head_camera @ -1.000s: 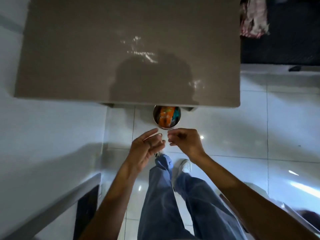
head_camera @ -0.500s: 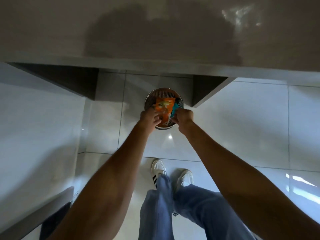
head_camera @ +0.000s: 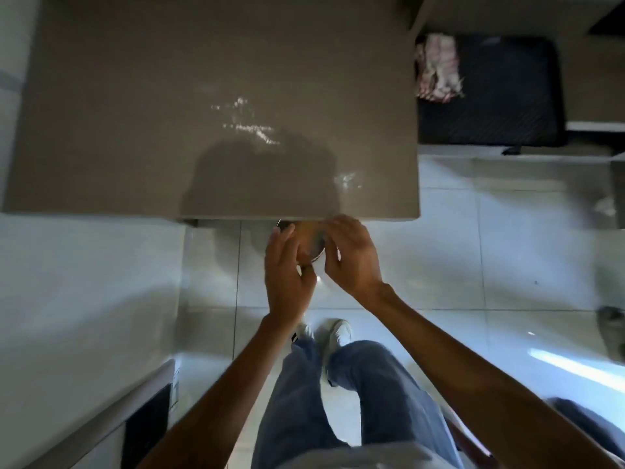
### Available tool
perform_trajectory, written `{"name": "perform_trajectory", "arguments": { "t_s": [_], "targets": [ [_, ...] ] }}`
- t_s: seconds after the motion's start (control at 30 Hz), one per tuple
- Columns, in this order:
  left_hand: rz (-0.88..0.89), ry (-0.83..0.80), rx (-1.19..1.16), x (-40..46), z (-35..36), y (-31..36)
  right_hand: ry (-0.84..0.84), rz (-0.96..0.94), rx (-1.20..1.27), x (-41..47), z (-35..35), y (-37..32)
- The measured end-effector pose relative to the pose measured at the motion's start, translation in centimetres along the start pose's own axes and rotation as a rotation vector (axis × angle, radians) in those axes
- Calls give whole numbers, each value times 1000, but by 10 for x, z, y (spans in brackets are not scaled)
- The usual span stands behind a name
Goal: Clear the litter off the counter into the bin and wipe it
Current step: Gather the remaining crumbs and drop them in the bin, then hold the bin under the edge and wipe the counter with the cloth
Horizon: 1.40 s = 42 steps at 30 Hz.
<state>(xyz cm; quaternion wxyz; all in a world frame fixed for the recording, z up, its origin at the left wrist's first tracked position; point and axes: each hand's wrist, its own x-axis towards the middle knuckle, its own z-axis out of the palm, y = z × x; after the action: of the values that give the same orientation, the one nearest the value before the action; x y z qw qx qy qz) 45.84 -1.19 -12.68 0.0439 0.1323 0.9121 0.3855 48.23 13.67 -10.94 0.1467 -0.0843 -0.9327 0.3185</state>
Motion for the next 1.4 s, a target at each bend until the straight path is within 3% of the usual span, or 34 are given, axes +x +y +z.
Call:
{"name": "perform_trajectory", "arguments": {
  "t_s": [0.13,0.2,0.33,0.4,0.57,0.67,0.77,0.87,0.97,1.07,1.23,1.3,1.4],
  "targets": [
    [269,-8,168,67,-20,62,263,11,-97,81,-71,18],
    [309,-42,272,112,-15,90,336,128,-136,127,-97,45],
    [303,-117,454,187,21,126,202,460,-212,214,-118,125],
    [299,-146,499,213,44,136,121,528,-248,251,-116,165],
    [242,-132,517,251,90,144,-181,583,-385,306,-87,233],
    [218,-165,543,257,102,140,-205,549,-490,313,-78,250],
    [194,-153,536,256,97,133,-183,513,-403,316,-86,260],
    [147,-137,561,250,85,131,39,497,-260,309,-108,247],
    [87,-49,565,243,67,125,219,290,-240,273,-111,196],
    [44,11,572,229,47,119,126,100,-325,240,-91,139],
    [-4,31,567,204,19,97,-275,183,-490,229,-50,86],
    [30,34,565,190,8,85,-277,274,-508,227,-46,75],
    [53,60,552,157,-10,69,-74,248,-485,203,-48,48]
  ]
}}
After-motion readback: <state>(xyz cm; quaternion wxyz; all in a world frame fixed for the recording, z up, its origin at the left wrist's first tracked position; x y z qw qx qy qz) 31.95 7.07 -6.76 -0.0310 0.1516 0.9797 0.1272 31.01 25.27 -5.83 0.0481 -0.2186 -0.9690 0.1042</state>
